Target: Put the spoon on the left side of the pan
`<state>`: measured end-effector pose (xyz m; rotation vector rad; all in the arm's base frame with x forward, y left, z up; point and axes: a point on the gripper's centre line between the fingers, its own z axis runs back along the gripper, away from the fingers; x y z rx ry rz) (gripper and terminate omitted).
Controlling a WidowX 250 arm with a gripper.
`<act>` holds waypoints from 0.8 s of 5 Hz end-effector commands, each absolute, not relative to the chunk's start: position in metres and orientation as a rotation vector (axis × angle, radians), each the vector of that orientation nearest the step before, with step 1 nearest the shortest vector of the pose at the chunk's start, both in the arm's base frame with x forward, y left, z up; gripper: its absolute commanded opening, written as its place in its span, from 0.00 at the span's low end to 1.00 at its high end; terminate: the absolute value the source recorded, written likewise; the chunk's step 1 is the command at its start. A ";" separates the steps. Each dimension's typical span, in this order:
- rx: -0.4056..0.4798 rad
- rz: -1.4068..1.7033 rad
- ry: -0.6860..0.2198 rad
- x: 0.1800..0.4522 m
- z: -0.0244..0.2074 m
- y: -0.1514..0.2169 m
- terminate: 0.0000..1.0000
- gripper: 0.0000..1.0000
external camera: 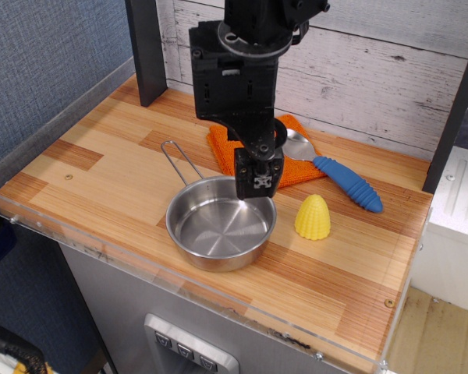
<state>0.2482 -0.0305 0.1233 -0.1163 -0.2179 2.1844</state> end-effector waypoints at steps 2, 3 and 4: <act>-0.103 2.034 -0.188 0.261 0.117 -0.032 0.00 1.00; -0.100 1.956 -0.171 0.282 0.108 -0.057 0.00 1.00; -0.110 1.848 -0.157 0.296 0.100 -0.074 0.00 1.00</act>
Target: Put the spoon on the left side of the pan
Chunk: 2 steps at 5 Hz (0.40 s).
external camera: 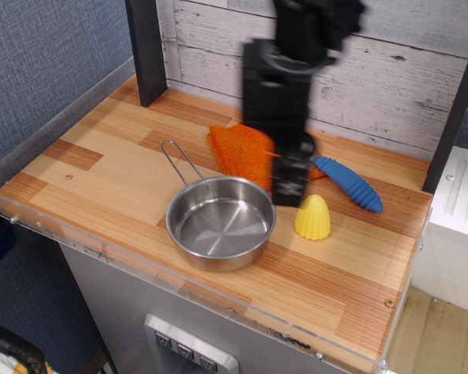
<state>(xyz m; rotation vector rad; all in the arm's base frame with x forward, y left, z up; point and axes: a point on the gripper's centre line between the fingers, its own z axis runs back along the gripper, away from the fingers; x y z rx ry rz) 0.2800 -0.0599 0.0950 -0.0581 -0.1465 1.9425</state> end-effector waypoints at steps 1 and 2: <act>-0.119 1.750 -0.148 0.310 0.088 -0.080 0.00 1.00; -0.134 1.695 -0.155 0.327 0.082 -0.079 0.00 1.00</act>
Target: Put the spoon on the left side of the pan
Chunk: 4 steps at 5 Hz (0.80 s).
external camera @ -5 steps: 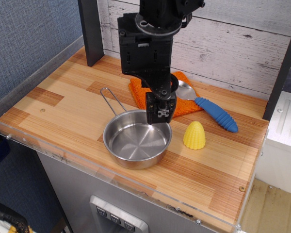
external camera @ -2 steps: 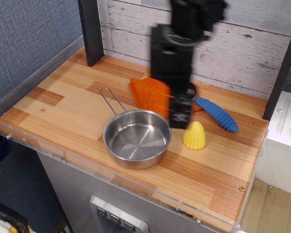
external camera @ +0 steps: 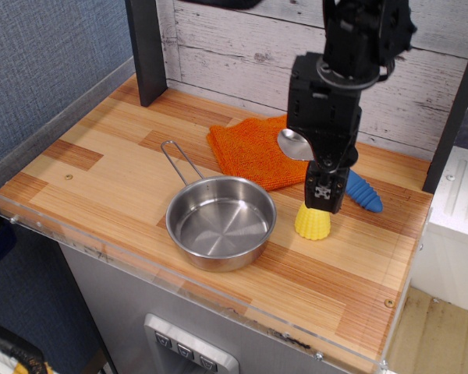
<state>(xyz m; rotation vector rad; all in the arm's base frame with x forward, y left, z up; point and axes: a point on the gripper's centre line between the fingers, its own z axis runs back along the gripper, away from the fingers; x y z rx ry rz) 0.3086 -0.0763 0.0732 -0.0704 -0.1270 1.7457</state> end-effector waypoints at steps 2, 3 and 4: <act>-0.131 1.673 -0.125 0.356 0.072 -0.067 0.00 1.00; -0.126 1.646 -0.100 0.367 0.063 -0.061 0.00 1.00; -0.093 1.576 -0.107 0.379 0.052 -0.056 0.00 1.00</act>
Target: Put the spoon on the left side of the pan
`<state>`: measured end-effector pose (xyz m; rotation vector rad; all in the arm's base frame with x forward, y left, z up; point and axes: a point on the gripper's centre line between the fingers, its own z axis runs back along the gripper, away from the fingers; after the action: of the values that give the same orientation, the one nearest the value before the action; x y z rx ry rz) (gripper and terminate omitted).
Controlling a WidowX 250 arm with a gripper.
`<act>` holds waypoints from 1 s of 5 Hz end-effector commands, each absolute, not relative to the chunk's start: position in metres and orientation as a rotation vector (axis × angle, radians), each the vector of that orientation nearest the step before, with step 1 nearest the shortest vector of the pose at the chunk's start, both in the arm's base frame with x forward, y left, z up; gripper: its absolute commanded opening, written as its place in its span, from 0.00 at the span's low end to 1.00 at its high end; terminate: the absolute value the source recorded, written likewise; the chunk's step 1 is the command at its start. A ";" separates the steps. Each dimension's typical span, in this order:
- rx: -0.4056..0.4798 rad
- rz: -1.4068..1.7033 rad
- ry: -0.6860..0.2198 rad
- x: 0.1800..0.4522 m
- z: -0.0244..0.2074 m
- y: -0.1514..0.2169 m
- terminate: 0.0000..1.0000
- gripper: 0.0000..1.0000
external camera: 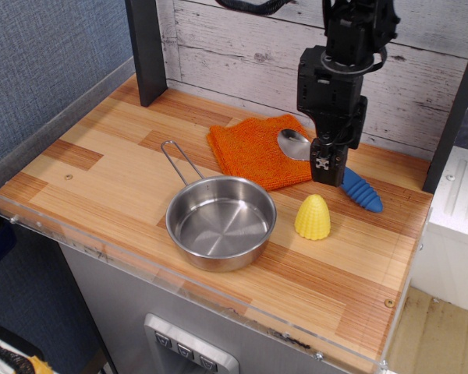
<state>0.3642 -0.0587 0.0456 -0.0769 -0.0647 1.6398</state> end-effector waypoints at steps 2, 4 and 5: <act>-0.073 1.429 -0.086 0.385 0.032 -0.069 0.00 1.00; -0.059 1.351 -0.095 0.383 0.019 -0.076 0.00 0.00; -0.073 1.348 -0.094 0.380 0.020 -0.077 0.00 0.00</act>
<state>0.3797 -0.0728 0.0079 -0.0503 -0.0664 1.3474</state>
